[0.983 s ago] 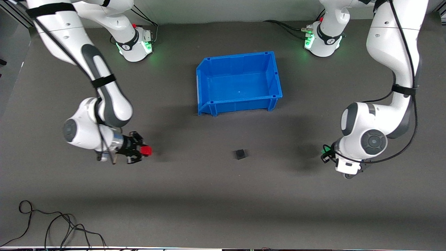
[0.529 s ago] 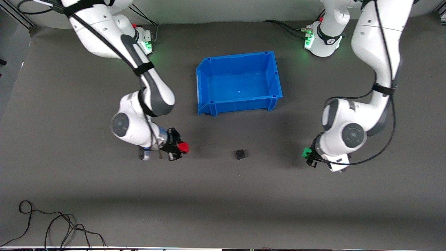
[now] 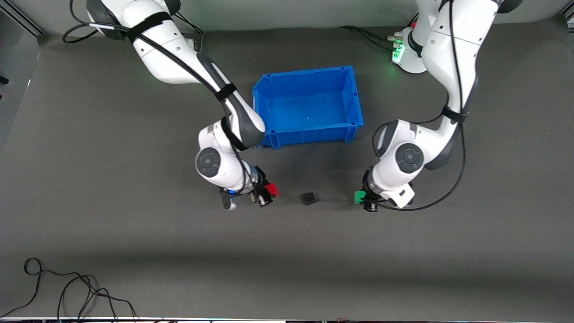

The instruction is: Attach green and red cubes to black cube

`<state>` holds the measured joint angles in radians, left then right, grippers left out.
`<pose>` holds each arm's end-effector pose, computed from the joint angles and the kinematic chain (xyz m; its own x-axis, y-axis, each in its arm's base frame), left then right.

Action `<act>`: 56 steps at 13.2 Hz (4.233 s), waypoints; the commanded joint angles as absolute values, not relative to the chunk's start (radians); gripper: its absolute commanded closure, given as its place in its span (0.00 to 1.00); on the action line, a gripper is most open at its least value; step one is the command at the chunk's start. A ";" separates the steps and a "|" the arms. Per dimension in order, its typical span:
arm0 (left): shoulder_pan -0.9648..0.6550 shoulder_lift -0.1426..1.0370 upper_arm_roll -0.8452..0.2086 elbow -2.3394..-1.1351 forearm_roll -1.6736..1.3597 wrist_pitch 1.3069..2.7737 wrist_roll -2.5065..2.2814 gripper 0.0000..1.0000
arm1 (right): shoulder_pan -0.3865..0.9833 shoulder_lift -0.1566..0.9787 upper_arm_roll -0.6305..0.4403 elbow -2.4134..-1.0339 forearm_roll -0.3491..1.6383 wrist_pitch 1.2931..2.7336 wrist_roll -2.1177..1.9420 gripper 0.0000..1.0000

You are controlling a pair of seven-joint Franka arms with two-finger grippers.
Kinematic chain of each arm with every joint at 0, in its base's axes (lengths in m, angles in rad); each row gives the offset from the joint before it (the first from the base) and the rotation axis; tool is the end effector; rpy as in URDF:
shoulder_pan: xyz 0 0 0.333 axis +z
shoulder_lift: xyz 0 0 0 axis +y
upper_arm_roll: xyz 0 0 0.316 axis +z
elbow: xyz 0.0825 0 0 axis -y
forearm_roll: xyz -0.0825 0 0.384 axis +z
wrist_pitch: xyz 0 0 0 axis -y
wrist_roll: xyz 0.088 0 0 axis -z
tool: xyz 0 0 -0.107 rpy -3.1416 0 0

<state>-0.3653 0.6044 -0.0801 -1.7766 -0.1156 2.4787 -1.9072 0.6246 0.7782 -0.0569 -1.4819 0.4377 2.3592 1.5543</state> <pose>0.6069 -0.2841 0.2280 0.0082 0.9890 -0.1478 0.9990 -0.0015 0.0449 0.6070 0.4026 0.2232 0.2974 -0.9097 -0.2899 -0.9544 -0.2913 -0.0649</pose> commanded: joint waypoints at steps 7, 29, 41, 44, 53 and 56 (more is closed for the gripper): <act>-0.477 0.739 -0.081 -1.649 -0.143 2.579 -2.206 1.00 | 0.670 0.994 -0.069 -1.223 0.410 2.408 1.678 0.75; -0.541 0.778 -0.075 -1.632 -0.124 2.591 -2.255 0.00 | 0.700 1.023 -0.071 -1.170 0.376 2.490 1.776 0.00; -0.301 0.442 -0.075 -1.669 -0.061 2.045 -1.656 0.00 | 0.627 0.671 -0.233 -1.285 0.270 1.878 1.456 0.00; -0.194 0.332 -0.071 -1.748 -0.046 2.025 -1.389 0.00 | 0.629 0.495 -0.279 -1.435 0.267 1.855 1.321 0.00; 0.032 0.088 -0.064 -1.749 0.004 1.798 -0.667 0.00 | 0.488 0.144 -0.310 -1.557 0.091 1.645 0.785 0.00; 0.037 0.077 -0.060 -1.649 0.008 1.668 -0.432 0.00 | 0.254 0.077 -0.146 -1.557 0.063 1.600 0.580 0.00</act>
